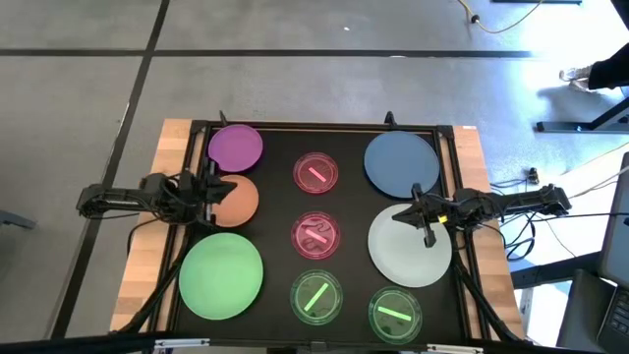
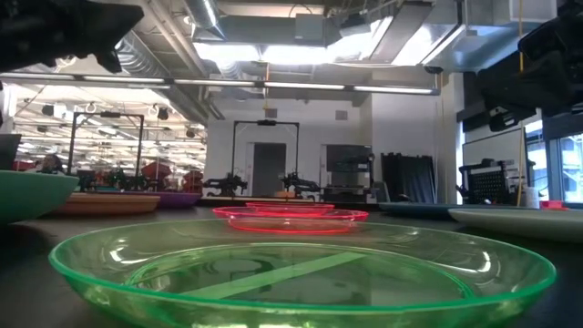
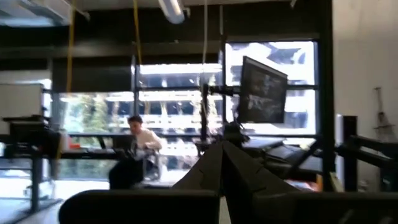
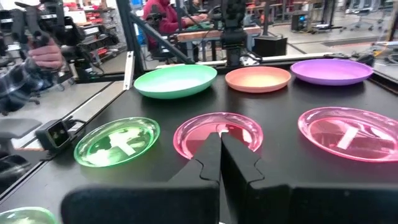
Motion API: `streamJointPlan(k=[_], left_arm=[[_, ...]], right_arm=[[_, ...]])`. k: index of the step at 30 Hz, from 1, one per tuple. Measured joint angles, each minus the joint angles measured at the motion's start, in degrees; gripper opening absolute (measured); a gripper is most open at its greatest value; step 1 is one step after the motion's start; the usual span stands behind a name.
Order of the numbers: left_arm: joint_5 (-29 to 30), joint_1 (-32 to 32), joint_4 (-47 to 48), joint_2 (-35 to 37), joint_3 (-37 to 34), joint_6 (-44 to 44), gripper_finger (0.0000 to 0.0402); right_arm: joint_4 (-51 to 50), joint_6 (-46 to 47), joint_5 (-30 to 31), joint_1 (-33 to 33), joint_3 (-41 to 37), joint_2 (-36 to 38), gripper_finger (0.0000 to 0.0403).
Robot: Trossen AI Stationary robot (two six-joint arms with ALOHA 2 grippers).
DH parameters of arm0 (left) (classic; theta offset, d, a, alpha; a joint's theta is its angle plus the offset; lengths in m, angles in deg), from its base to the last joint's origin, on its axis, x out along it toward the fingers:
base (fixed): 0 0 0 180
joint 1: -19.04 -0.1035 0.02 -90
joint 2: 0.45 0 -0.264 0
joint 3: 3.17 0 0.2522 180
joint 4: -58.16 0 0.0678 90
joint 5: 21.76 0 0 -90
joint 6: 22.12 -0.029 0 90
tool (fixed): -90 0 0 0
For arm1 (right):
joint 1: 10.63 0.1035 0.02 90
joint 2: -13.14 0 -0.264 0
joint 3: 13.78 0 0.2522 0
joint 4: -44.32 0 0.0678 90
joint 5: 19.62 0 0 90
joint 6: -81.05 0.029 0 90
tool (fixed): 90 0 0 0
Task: Stack plastic plates
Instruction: Stack the large blue plate on top of white plate
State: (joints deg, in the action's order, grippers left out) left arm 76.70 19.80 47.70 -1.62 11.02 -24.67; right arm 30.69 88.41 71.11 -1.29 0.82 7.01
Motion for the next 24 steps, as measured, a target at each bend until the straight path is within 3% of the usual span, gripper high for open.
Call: streamJointPlan(k=[5, 8, 13, 17, 24], left_arm=[[3.72, 0.00, -2.83, -2.36, 0.00, -1.13, 0.0002], [4.53, -0.70, -6.19, -6.46, 0.00, -1.11, 0.0002], [4.23, -3.48, -12.58, -16.89, 0.99, -0.78, 0.0002], [4.15, -6.36, -12.97, -26.60, 5.77, -0.98, 0.0002], [2.57, -9.05, -12.88, -43.99, 16.11, -2.30, 0.0002]], right_arm=[[0.40, 2.69, 2.07, 0.00, 0.00, 0.00, 0.0003], [1.46, 2.52, 7.02, 0.00, 0.00, 0.00, 0.0003], [4.48, -1.56, 19.29, 0.00, -0.07, 0.00, 0.0003], [4.80, -4.52, 26.99, 0.00, -0.07, 0.00, 0.0003], [4.55, -6.20, 31.74, 0.00, -0.07, 0.00, 0.0003]])
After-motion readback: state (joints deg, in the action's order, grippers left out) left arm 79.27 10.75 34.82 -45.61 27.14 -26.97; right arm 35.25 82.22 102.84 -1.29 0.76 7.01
